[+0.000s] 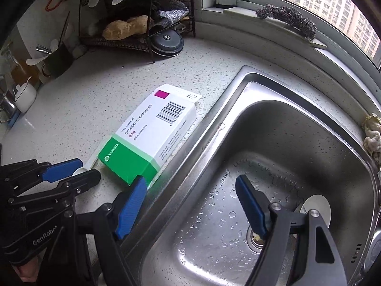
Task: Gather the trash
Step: 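Grasp the green-and-white Celecoxib box with the right gripper while the left holds the scoop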
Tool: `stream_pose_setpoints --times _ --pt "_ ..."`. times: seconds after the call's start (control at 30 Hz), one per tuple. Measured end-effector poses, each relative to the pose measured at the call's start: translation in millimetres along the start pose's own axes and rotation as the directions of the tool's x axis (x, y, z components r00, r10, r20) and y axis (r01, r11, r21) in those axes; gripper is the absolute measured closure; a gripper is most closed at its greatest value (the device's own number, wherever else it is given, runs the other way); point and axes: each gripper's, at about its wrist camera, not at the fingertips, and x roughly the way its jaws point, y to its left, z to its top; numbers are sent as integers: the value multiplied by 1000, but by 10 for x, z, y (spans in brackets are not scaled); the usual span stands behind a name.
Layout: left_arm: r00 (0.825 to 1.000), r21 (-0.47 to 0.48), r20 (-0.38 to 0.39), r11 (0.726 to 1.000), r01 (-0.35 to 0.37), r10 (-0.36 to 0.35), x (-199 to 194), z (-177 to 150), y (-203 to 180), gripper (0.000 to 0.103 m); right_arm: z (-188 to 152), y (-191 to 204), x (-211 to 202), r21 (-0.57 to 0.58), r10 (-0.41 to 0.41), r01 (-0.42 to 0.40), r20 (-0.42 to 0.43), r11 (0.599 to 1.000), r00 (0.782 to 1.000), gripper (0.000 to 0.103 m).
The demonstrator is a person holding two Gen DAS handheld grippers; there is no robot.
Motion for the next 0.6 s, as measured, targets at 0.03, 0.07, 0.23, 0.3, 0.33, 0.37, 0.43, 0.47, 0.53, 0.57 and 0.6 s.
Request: stream_pose_setpoints --times 0.03,0.07,0.23,0.3,0.33,0.37,0.43,0.47,0.53,0.57,0.6 --pt "1000 -5 5 1000 -9 9 -34 8 25 74 37 30 6 -2 14 -14 -1 1000 1000 28" --pt "1000 -10 10 1000 -17 17 -68 11 62 74 75 63 2 -3 27 -27 -2 1000 1000 28" --pt "998 -53 34 997 -56 58 -207 67 294 74 263 236 7 -23 69 -69 -3 997 998 28" --pt "996 -67 42 995 -70 73 -260 116 390 74 327 297 29 -26 87 -87 -7 996 996 28" --pt "996 -72 45 995 -72 75 -255 123 421 74 355 330 60 -25 96 -96 -15 995 995 28" --pt "996 -77 47 994 -78 82 -254 134 461 74 391 364 93 -23 102 -103 -25 994 994 28" --pt "994 -84 46 992 -93 97 -235 179 548 74 424 422 155 -18 105 -106 -40 994 994 28" --pt "994 -90 45 991 -96 100 -223 193 592 74 451 452 194 -20 103 -104 -49 994 993 28" --pt "993 -96 44 990 -105 109 -188 225 659 74 460 499 250 -24 89 -90 -62 996 994 25" --pt "992 -98 43 989 -111 116 -175 238 685 74 474 513 265 -28 74 -76 -58 997 996 21" --pt "992 -99 41 989 -114 118 -162 247 709 74 486 518 279 -28 70 -71 -55 997 996 20"
